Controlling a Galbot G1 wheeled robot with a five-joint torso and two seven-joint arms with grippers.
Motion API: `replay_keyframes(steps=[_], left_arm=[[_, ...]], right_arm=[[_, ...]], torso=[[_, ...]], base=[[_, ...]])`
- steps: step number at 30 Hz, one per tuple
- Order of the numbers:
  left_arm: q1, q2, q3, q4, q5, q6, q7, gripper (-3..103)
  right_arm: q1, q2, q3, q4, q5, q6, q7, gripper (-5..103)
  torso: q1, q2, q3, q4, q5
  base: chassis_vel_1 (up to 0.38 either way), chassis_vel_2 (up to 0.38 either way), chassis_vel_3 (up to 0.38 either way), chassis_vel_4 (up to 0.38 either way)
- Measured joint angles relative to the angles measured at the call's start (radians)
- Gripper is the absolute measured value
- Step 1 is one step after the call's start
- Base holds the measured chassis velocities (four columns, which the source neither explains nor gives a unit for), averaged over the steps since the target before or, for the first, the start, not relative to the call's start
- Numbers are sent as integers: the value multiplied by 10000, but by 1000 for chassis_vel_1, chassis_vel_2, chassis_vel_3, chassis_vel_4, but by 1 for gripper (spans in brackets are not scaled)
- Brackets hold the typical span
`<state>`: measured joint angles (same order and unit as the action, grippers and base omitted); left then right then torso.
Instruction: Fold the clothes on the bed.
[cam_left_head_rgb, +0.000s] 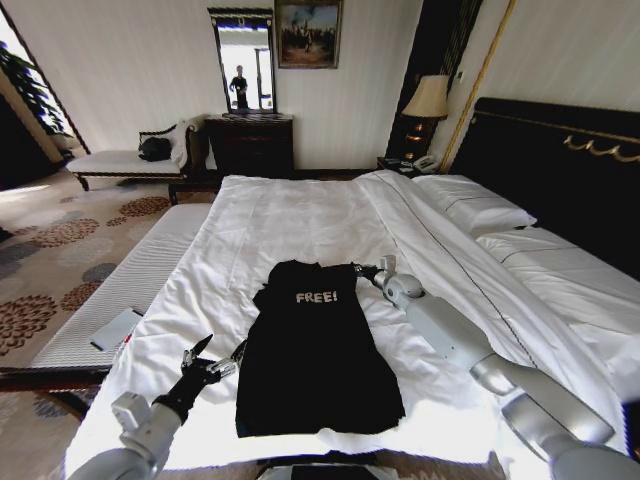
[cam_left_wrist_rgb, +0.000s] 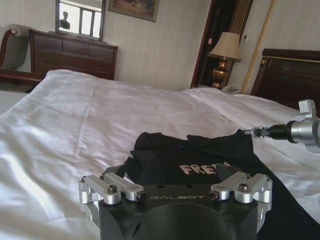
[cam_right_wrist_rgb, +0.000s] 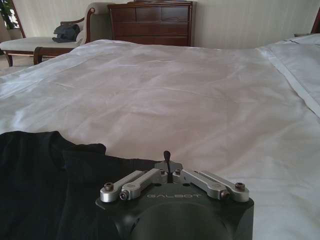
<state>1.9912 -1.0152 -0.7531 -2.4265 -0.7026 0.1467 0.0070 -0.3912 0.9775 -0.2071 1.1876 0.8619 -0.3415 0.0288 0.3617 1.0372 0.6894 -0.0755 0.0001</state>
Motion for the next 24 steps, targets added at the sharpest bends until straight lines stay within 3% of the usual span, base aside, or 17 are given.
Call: replay_keyframes(steps=[24], left_arm=[[-39,41,-38,-86,-83,1,0,100]], right_arm=[[-357,-535,301,702,-1178,-711,1411,0]], torso=[[0,0,-1,-1,-1]], base=[[0,0,0,0]])
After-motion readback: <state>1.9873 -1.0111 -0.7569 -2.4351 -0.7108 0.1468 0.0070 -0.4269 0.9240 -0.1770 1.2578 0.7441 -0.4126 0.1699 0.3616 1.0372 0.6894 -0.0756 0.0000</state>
